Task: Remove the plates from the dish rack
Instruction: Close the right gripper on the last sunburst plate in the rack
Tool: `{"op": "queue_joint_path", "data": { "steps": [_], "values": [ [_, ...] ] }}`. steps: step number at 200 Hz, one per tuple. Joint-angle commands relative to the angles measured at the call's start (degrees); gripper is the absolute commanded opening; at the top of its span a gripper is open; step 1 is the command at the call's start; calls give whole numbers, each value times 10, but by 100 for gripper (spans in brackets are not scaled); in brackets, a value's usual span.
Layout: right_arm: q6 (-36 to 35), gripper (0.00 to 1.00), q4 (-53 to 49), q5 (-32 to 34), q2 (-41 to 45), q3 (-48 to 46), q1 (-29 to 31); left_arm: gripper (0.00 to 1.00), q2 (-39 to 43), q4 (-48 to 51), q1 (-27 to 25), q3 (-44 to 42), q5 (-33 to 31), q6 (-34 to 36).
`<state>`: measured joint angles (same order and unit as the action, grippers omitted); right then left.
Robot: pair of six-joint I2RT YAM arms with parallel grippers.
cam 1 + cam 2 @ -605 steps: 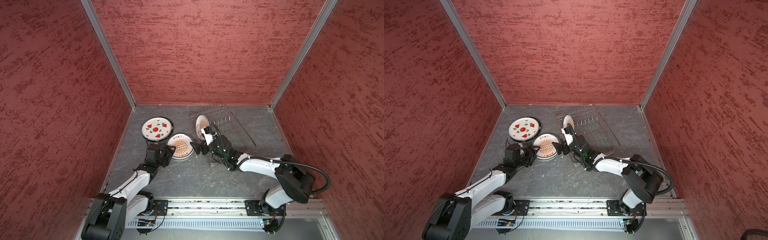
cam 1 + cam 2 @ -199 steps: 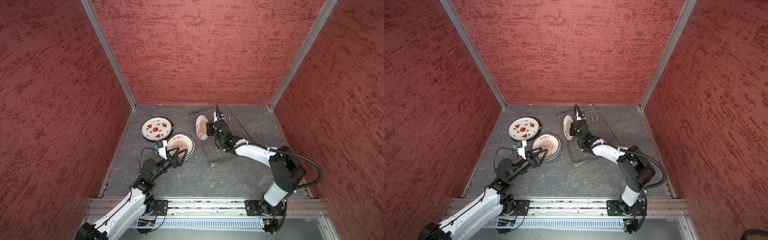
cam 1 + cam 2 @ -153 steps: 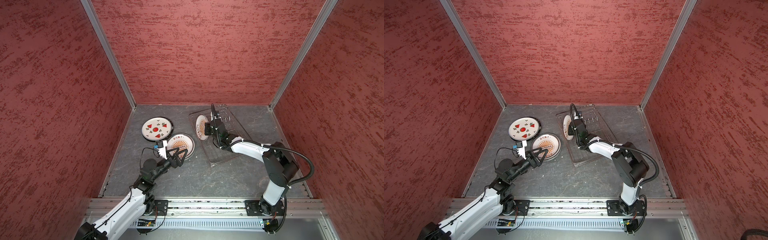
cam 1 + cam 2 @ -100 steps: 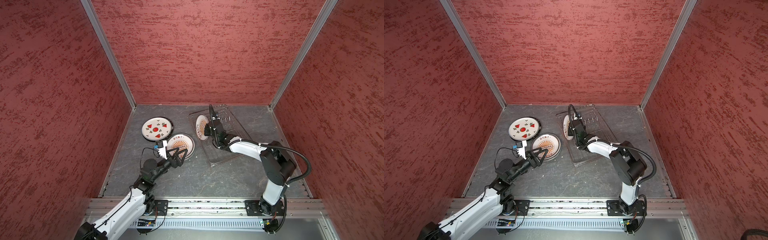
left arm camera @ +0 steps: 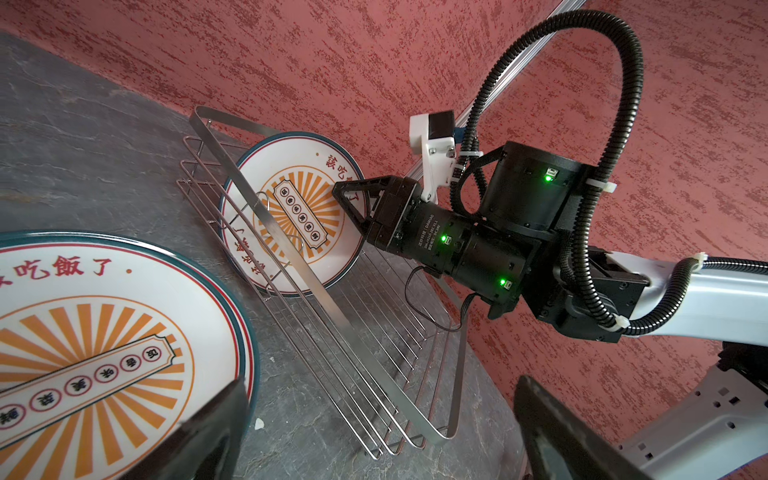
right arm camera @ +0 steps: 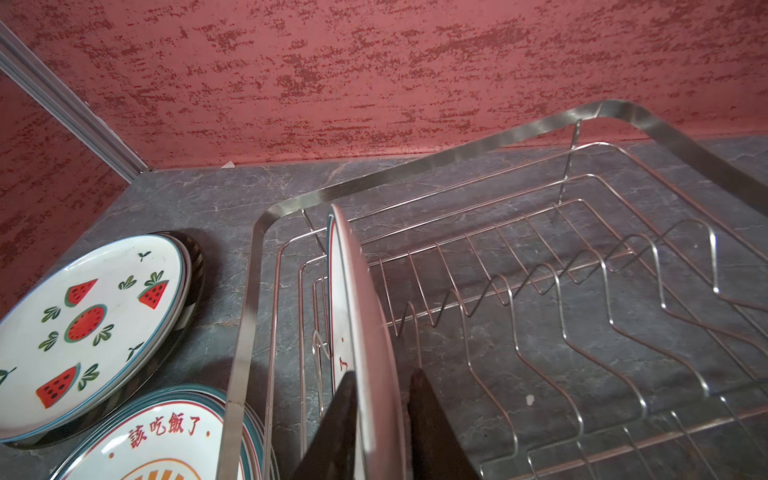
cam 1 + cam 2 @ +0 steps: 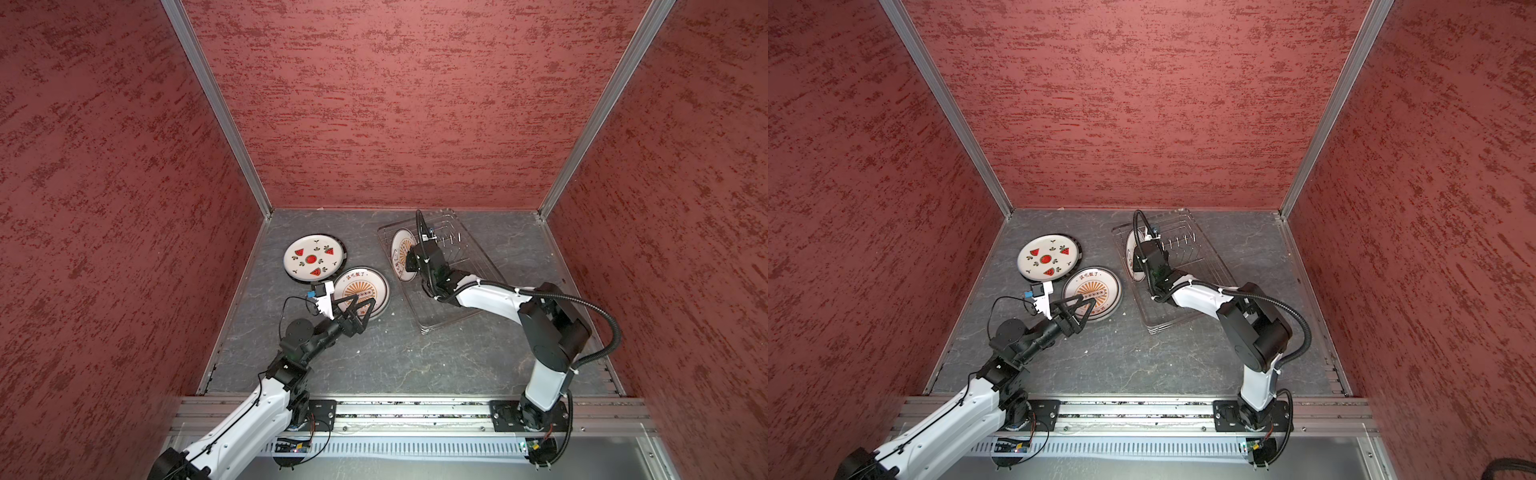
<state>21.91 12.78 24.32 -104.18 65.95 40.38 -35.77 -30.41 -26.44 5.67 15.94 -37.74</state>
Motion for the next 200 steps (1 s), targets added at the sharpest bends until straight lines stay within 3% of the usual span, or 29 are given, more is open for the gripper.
{"op": "queue_joint_path", "data": {
  "steps": [1, 136, 200],
  "values": [
    [-6, 23, 6, 33, -15, 7, 5, 99, 3, 6, -5, 8, -10, 13],
    [-24, 10, 16, 65, -46, 32, 17, 99, 26, 26, -10, 10, -9, 18],
    [-49, 8, 37, 84, -20, 25, 22, 99, 29, 26, -12, 11, -14, 20]
  ]
}}
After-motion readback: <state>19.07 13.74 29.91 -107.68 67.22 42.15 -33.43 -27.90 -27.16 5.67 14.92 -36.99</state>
